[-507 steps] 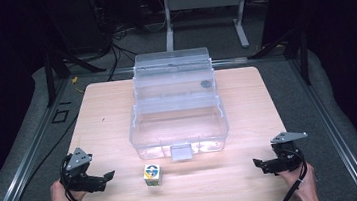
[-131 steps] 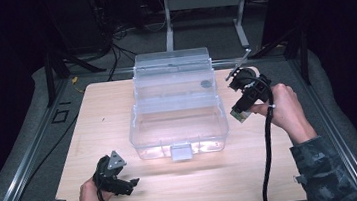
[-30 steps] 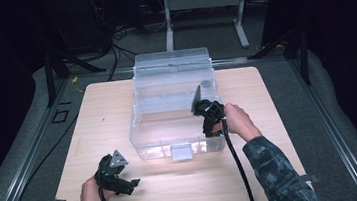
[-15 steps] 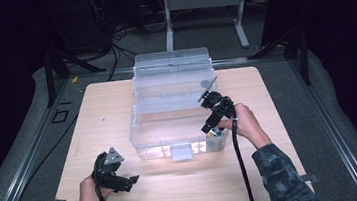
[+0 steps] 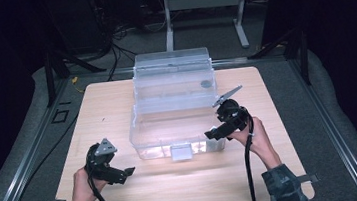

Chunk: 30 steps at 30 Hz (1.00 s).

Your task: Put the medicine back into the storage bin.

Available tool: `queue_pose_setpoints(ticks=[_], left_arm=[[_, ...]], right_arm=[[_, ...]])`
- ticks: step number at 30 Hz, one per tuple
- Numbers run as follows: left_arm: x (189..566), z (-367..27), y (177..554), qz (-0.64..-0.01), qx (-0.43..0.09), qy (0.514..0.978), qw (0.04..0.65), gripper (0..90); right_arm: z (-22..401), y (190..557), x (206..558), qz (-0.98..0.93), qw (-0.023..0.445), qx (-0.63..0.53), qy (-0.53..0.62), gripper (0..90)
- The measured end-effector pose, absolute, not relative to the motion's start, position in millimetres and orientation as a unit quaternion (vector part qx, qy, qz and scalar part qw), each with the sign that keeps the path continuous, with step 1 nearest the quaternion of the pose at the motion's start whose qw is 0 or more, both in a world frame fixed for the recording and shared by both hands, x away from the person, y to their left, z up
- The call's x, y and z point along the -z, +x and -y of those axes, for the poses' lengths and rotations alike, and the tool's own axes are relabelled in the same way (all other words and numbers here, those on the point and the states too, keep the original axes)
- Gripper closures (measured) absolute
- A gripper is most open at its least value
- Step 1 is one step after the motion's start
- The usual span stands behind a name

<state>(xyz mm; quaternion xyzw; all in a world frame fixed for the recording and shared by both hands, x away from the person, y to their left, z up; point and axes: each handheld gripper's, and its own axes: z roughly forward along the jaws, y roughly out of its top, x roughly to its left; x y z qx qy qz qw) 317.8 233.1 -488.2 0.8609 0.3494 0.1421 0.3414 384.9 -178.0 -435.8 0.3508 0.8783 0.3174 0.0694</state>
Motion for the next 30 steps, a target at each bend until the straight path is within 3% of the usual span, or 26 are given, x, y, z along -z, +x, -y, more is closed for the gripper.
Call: queue_pose_setpoints(ticks=[10, 30], left_arm=[[460.9, -239.0, 340.1, -0.347, -0.141, 0.853, 0.363, 0.1], [414.6, -200.8, 401.9, -0.311, -0.145, 0.874, 0.343, 0.8]], right_arm=[[183.2, 365.7, 443.2, -0.867, 0.083, -0.353, 0.342, 16.5], [187.7, 355.2, 450.4, -0.862, 0.099, -0.358, 0.346, 14.9]])
